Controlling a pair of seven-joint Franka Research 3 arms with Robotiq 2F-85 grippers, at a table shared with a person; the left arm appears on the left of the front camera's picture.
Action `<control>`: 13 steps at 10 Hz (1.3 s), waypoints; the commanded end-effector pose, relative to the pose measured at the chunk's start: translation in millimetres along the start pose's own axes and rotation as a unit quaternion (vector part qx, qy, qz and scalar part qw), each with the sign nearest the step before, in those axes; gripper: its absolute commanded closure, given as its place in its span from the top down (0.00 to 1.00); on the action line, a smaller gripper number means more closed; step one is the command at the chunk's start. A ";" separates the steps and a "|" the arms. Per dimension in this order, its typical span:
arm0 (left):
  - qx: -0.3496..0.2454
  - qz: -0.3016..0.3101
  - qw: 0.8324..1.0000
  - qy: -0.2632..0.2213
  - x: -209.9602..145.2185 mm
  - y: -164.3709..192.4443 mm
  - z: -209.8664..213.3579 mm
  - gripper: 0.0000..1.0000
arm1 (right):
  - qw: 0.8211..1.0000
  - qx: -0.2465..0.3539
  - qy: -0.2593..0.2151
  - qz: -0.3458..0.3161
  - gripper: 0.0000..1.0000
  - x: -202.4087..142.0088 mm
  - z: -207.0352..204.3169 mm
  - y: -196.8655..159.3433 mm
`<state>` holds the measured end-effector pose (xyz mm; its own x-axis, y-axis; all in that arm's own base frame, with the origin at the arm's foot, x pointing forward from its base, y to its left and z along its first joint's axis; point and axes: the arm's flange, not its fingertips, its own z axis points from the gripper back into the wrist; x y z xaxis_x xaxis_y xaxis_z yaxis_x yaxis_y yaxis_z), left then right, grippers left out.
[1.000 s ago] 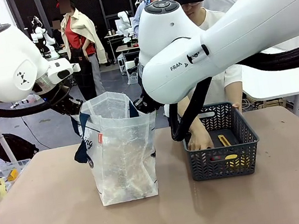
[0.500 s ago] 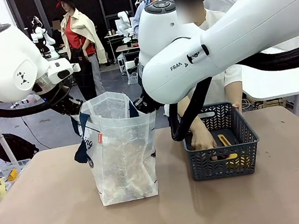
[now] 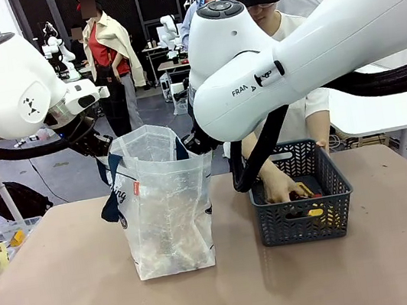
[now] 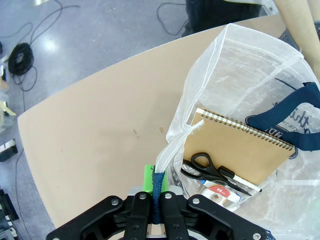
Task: Transfer purchased items from the store into the shopping bag.
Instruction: Move the Reusable shopping bag to the right side of the table.
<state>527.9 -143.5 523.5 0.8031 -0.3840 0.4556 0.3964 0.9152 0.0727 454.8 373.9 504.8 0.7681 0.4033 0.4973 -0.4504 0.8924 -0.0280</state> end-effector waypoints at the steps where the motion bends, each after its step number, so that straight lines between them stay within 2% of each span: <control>1: 0.002 0.001 1.000 0.002 -0.8 1.9 1.8 0.00 | 1.000 0.002 0.001 0.000 0.00 -0.4 -1.1 1.4; 13: 0.002 0.001 1.000 0.002 -0.8 1.9 1.8 0.00 | 1.000 0.002 0.001 0.000 0.00 -0.4 -1.1 1.4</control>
<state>527.9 -143.5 523.5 0.8031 -0.3840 0.4556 0.3964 0.9152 0.0727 454.8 373.9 504.8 0.7681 0.4033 0.4973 -0.4504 0.8924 -0.0280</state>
